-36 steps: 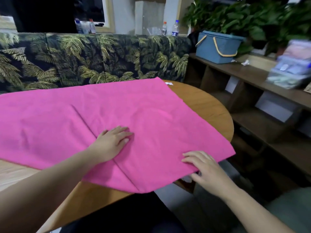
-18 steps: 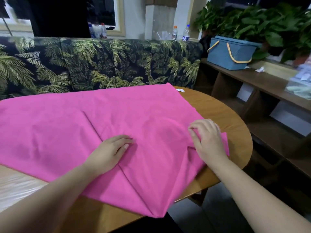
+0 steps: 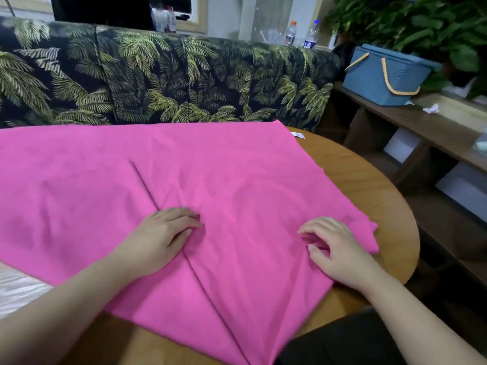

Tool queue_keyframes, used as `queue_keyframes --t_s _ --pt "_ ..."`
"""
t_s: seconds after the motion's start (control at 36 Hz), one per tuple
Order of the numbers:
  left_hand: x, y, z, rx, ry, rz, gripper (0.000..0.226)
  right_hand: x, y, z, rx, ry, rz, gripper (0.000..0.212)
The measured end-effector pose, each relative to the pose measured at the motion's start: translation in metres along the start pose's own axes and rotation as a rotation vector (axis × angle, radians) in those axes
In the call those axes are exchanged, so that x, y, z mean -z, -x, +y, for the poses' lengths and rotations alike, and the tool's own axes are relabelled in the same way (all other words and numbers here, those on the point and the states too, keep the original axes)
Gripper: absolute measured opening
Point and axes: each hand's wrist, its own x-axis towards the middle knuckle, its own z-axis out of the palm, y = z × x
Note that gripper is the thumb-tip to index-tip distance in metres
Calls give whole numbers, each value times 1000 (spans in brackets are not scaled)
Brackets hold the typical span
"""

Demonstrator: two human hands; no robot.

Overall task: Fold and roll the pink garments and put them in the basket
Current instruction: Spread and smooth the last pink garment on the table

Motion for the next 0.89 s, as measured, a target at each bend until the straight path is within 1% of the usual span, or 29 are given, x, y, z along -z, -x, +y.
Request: queue_keyframes --t_s 0.06,0.11,0.17,0.22,0.28,0.36,0.42,0.47,0.53,0.56,0.61,0.64,0.67,0.72,0.78,0.83,0.89 --pt "0 0 1 0 -13 6 40 3 12 7 -36 29 -38 39" --pt "-1 1 1 4 -25 9 41 4 19 13 -79 68 -42 39" --pt "0 2 1 15 -28 8 42 3 21 18 -126 91 -2 36" --pt "0 2 1 8 -37 3 43 2 20 23 -140 135 46 27" --pt "1 2 1 9 -42 1 45 1 17 25 -125 177 97 18" --pt "0 2 1 18 -42 8 44 -2 7 20 -49 199 222 28" --pt "-1 3 1 21 -34 2 44 1 -10 13 -5 181 299 29" --pt "-2 4 1 29 -16 0 47 5 -34 1 36 150 347 29" --pt "0 2 3 36 65 36 53 9 -62 -12 83 139 362 30" --pt "2 1 4 59 136 73 51 10 -77 -20 103 132 360 32" --pt "12 -5 1 155 280 158 34 10 -108 -36 147 113 345 34" --pt "18 -9 -4 205 317 191 31 9 -123 -43 170 107 337 34" --pt "25 -14 -14 249 313 199 34 7 -139 -50 191 106 329 35" --pt "40 -22 -43 311 214 189 50 0 -169 -62 224 108 312 32" --pt "55 -31 -78 360 57 174 63 -11 -198 -72 223 99 268 31" --pt "67 -40 -106 463 -36 120 63 -26 -226 -80 214 107 207 28" --pt "73 -48 -127 585 -90 73 53 -43 -250 -85 182 136 145 24"
